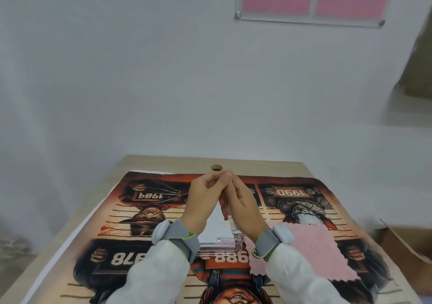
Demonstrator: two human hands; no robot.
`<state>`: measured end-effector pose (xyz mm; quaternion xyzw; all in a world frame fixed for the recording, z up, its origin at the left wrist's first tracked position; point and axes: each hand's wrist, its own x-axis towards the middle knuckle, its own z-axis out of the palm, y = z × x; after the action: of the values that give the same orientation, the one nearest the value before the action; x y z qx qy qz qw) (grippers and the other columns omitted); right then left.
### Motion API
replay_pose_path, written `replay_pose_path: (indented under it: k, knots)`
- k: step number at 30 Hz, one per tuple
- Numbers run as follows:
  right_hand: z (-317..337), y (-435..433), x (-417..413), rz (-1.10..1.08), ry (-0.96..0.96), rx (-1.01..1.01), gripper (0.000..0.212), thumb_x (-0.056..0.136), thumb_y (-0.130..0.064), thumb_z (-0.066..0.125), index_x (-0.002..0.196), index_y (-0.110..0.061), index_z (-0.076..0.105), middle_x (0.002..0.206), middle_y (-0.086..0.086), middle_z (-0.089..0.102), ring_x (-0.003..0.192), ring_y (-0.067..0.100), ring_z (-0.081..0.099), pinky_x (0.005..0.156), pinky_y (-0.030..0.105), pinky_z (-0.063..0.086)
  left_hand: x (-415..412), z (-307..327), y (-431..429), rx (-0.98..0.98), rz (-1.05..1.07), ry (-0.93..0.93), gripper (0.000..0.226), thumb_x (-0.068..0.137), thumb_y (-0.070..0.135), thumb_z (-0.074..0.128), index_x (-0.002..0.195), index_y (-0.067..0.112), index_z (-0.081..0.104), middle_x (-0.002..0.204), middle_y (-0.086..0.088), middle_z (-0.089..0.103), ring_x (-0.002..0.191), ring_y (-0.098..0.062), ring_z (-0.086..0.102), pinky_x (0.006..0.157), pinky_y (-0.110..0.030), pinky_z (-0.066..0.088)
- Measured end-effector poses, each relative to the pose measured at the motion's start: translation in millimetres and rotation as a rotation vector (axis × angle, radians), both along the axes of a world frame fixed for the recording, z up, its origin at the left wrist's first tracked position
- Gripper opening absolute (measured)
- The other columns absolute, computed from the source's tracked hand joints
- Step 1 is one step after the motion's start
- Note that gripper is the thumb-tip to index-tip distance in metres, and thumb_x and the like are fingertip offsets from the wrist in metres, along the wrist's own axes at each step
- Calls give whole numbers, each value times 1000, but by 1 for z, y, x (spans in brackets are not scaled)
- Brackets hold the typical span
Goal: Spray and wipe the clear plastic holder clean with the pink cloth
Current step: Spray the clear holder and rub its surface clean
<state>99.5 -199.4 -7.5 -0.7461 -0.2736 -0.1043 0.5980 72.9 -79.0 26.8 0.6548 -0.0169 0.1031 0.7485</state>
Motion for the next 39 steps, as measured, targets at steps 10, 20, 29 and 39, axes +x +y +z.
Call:
replay_pose_path:
  k: [10,20,29,39]
  knots:
    - [1,-11,10,47,188,-17,37,97,-58,58,102,-21,59,72,2,70,50,17,61,51,32,52,5,-3,36,-34,145,7,13,91,34,74,101,27,79,98,3,82,97,-6,75,90,-28,52]
    - [-8,-46,22,275,643,371,31,104,-40,51,107,-10,59,79,10,61,65,24,57,65,37,55,2,-89,132,953,653,408,23,96,33,67,117,25,74,116,1,77,113,-27,64,107,-46,37]
    - [-9,-48,22,417,817,604,35,103,-40,48,93,-11,66,67,5,56,48,17,51,47,28,49,3,-87,126,955,660,461,32,93,33,69,125,30,69,121,0,73,121,-27,57,103,-48,28]
    - [-3,-40,19,454,853,565,51,100,-46,42,74,-6,62,69,8,55,51,19,52,51,27,46,-32,-89,61,971,317,404,31,94,49,60,110,24,67,105,4,68,92,-14,65,81,-35,56]
